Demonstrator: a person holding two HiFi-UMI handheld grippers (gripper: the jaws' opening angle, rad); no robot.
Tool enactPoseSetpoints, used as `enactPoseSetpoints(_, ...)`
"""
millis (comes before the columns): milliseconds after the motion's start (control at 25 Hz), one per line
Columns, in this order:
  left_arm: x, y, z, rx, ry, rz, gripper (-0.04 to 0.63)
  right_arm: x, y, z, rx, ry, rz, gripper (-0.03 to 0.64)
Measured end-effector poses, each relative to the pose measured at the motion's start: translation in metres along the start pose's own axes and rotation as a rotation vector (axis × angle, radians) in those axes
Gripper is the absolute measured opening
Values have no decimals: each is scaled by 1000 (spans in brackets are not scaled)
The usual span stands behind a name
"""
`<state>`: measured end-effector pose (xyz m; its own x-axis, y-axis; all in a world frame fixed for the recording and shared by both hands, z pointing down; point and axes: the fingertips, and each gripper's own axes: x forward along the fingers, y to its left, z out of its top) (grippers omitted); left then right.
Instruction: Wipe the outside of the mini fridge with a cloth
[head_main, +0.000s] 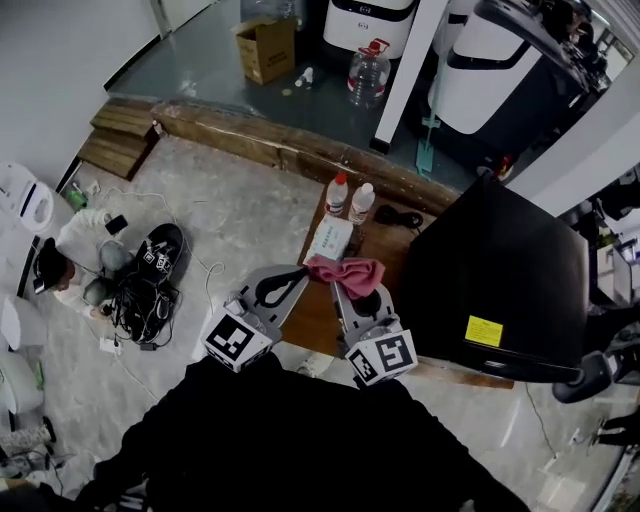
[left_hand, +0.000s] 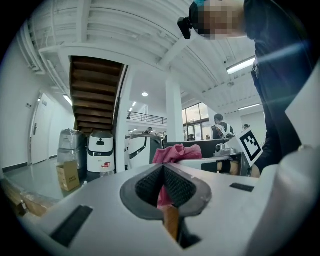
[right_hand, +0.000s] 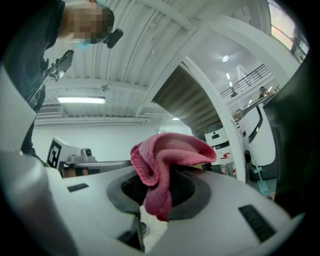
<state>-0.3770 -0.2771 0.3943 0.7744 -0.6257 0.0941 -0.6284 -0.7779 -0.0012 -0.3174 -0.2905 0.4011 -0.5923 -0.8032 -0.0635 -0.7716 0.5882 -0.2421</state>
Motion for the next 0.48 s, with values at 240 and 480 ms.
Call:
enactPoseSetpoints(240, 55, 4, 12, 31, -18, -171, 6, -7, -69, 27, 228, -148, -233, 89)
enactPoseSetpoints(480, 100, 25, 20, 33, -50, -318, 6, -7, -138, 47, 396, -328, -451, 89)
